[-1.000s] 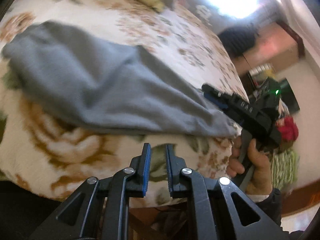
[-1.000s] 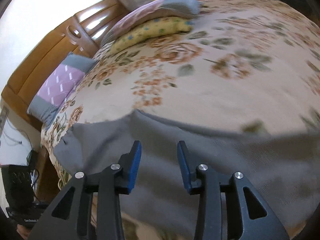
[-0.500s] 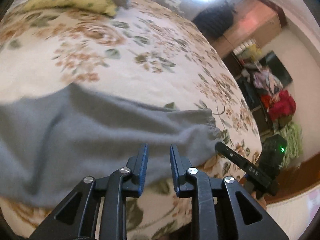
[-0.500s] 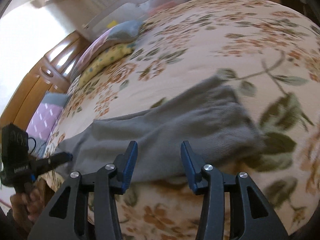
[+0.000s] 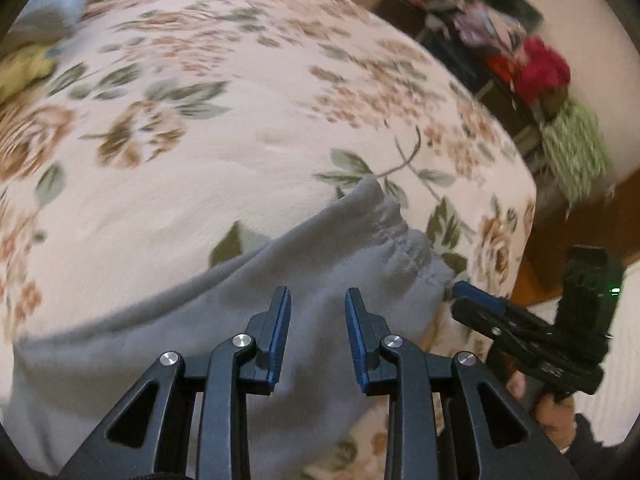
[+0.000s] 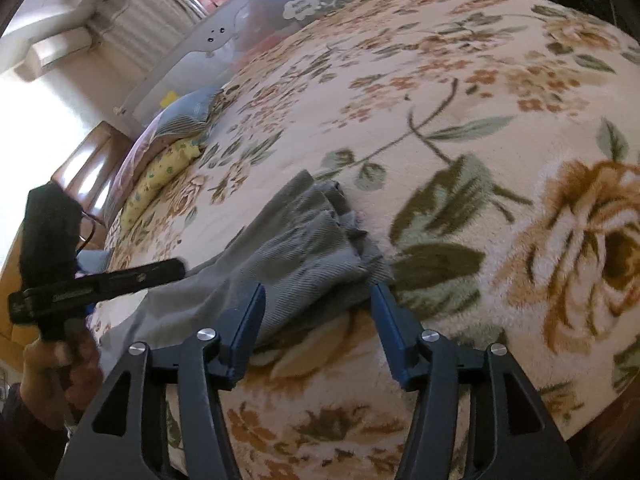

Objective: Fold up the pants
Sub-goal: 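Grasp the folded pants edge with both grippers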

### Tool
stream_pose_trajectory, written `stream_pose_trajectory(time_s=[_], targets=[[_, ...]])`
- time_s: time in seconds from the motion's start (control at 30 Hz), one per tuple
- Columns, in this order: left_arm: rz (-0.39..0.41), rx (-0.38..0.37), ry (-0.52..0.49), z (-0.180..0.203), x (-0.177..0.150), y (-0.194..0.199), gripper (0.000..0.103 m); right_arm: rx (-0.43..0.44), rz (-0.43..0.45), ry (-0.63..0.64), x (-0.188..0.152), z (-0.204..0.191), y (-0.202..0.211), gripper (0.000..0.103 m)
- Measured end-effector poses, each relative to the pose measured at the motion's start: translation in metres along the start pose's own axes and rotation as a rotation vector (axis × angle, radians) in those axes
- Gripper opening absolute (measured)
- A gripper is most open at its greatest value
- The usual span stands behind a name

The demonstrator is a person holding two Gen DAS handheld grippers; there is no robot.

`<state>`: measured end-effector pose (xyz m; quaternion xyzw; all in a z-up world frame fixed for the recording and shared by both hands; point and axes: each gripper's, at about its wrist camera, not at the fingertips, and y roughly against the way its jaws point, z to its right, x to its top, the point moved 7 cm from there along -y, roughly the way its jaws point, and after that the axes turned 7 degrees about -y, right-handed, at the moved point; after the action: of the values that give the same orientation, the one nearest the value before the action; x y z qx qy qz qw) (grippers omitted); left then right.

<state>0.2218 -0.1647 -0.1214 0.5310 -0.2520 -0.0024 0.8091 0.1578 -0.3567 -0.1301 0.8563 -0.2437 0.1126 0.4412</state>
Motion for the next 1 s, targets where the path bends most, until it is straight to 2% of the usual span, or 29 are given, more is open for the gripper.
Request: stream_pose_trajectory(time_s=[0.17,0.27,0.57,0.73,0.8,0.83,0.87,0.9,0.93,1.0], targets=[[-0.089,0.031,-0.110,0.007,0.013,-0.029,0.028,0.001,-0.014,-0.036,-0.004,0.006,-0.006,0.061],[-0.115,0.041,-0.164,0.013,0.019,-0.038,0.028,0.014,-0.008,-0.071,-0.005,0.010,-0.007,0.061],[-0.143,0.013,-0.201,0.026,0.034,-0.058,0.028,0.065,-0.006,-0.134,-0.003,0.014,-0.013,0.061],[-0.156,-0.005,-0.222,0.033,0.039,-0.069,0.024,0.084,0.008,-0.150,-0.003,0.013,-0.017,0.061],[-0.162,-0.014,-0.237,0.037,0.042,-0.074,0.016,0.081,0.018,-0.144,-0.002,0.011,-0.019,0.061],[-0.162,-0.020,-0.242,0.040,0.045,-0.077,0.011,0.081,0.031,-0.135,-0.002,0.011,-0.019,0.053],[-0.161,-0.023,-0.241,0.041,0.048,-0.079,0.011,0.075,0.042,-0.127,-0.002,0.011,-0.018,0.045],[-0.162,-0.027,-0.236,0.042,0.050,-0.081,0.011,0.071,0.052,-0.123,-0.002,0.012,-0.018,0.029],[-0.162,-0.034,-0.227,0.042,0.052,-0.081,0.011,0.070,0.059,-0.125,0.000,0.013,-0.017,0.024],[-0.145,-0.053,-0.221,0.043,0.057,-0.078,0.011,0.081,0.076,-0.138,0.002,0.018,-0.014,0.023]])
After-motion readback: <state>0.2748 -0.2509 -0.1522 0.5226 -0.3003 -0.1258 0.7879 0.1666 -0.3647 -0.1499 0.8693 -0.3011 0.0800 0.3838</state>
